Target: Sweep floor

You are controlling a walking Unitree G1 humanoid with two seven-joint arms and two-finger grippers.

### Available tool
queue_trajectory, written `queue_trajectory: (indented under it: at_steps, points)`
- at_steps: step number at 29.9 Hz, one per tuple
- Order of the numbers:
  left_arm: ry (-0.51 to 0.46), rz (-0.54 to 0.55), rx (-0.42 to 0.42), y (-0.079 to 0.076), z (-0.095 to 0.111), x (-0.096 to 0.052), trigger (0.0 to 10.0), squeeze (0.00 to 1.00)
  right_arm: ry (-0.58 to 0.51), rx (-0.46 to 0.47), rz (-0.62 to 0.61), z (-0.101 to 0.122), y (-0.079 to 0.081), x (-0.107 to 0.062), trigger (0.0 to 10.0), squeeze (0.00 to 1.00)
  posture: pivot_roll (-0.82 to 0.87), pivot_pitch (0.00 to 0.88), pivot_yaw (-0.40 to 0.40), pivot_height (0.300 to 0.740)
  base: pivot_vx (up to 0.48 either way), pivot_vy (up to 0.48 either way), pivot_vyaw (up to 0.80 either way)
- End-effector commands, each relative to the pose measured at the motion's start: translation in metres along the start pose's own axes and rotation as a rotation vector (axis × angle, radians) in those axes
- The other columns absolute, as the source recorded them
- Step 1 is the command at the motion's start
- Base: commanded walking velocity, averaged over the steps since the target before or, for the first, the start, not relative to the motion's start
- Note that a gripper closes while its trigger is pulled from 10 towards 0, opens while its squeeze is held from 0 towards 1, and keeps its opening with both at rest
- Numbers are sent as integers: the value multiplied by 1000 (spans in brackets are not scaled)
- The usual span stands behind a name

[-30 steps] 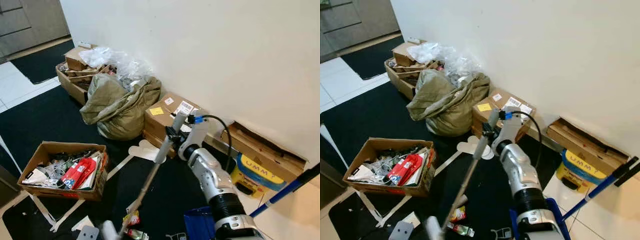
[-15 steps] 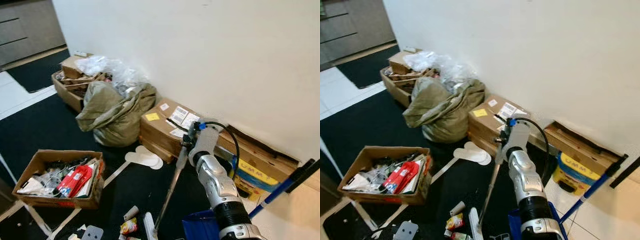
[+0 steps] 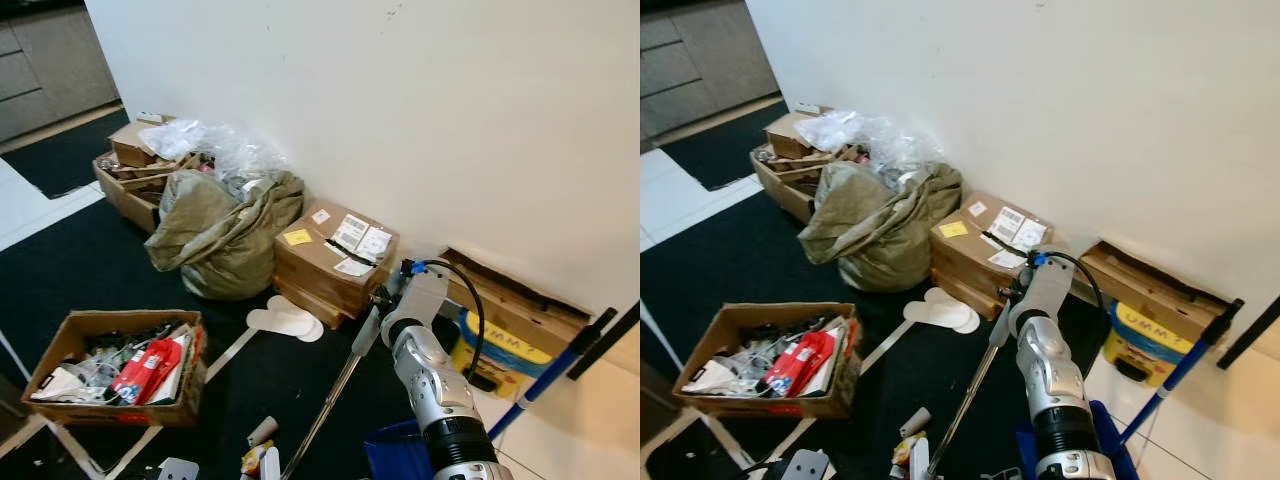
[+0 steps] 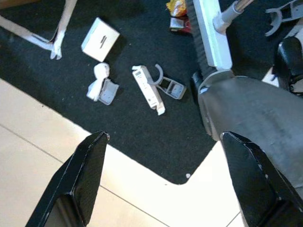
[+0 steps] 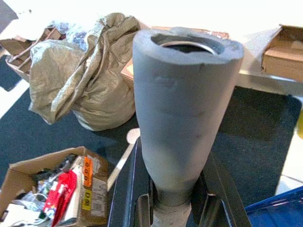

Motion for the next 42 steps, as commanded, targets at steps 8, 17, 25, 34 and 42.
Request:
queue_trajectory:
  at_steps: [8,17,25,34,42]
  points:
    - [14,14,-17,3,-1,0,10000,0,-32,-8,31,8,7,3,10000,0,-160,65,51,740,0,0,0]
    - [-12,23,-14,11,10,2,10000,0,-44,-48,-2,17,-1,8,10000,0,-112,99,38,740,0,0,0]
    - [4,20,34,14,3,0,10000,0,-46,-129,-110,13,-30,7,10000,0,-108,94,51,740,0,0,0]
    - [7,17,42,13,1,0,10000,0,-72,-203,-159,12,-51,5,10000,0,-101,91,44,740,0,0,0]
    - [8,11,52,13,-2,-1,10000,0,-143,-307,-140,18,-54,4,10000,0,-92,86,44,740,0,0,0]
Point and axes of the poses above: a point about 5 cm out from each wrist's last joint towards the gripper, its own x axis pointing out of the wrist towards the gripper, its own z axis along the axis of the wrist's last joint, y = z × x, the point moved 5 cm from there along x, pointing out of the wrist towards the gripper, and after that the axes turned 9 degrees about x, right-handed, at the moved point
